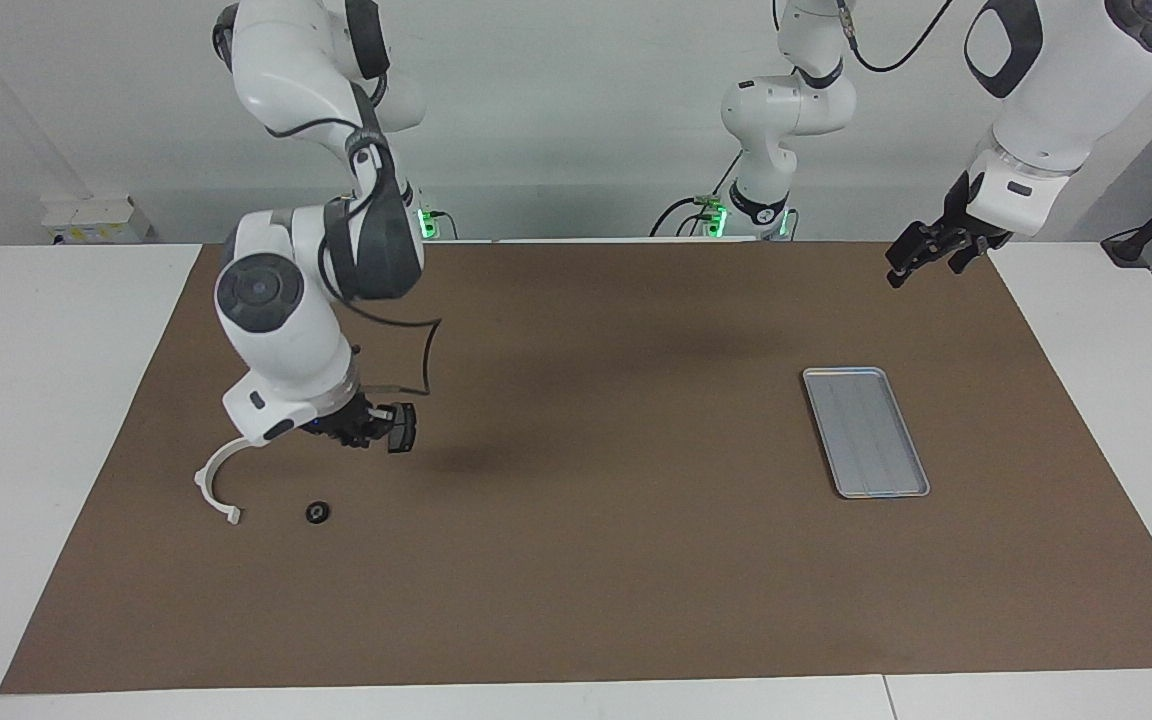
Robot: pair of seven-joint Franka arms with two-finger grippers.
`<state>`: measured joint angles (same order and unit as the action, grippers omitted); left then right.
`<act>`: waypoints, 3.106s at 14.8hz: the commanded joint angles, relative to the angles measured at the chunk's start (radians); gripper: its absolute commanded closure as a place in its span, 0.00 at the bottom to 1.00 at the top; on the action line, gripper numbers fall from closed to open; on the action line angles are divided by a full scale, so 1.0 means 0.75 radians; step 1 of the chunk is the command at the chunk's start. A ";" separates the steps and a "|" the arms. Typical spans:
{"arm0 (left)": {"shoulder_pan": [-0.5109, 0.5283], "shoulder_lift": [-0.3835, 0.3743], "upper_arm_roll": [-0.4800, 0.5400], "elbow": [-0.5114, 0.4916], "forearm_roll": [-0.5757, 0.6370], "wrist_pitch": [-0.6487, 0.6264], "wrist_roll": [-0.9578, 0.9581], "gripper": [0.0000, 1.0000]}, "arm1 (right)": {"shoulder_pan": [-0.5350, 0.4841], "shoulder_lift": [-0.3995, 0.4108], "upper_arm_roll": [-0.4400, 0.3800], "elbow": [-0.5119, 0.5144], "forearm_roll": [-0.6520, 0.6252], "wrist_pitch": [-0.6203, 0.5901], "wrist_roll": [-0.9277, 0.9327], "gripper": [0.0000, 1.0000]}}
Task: Pick bearing gear from pile to tray
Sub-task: 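Carry the small bearing to the table center and release it, then withdraw the right gripper while the left gripper reaches toward the bearing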
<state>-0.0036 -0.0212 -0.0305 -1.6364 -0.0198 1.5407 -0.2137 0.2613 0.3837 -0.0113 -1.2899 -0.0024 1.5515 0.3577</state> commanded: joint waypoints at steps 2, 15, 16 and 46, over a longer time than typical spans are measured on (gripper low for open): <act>0.001 -0.008 0.000 -0.009 -0.006 -0.011 0.011 0.00 | 0.232 -0.066 -0.001 -0.017 0.081 -0.019 0.534 1.00; 0.001 -0.008 0.000 -0.009 -0.008 -0.011 0.011 0.00 | 0.641 0.226 0.007 -0.156 0.067 0.584 1.421 1.00; 0.001 -0.008 0.000 -0.009 -0.006 -0.011 0.011 0.00 | 0.646 0.259 0.009 -0.158 0.046 0.637 1.433 1.00; -0.001 -0.008 0.000 -0.009 -0.008 -0.011 0.011 0.00 | 0.006 0.094 0.001 -0.037 0.015 0.234 -0.122 0.00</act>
<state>-0.0036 -0.0213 -0.0306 -1.6364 -0.0198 1.5407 -0.2137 0.3583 0.4629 -0.0271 -1.2894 0.0148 1.7250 0.4824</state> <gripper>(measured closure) 0.000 0.000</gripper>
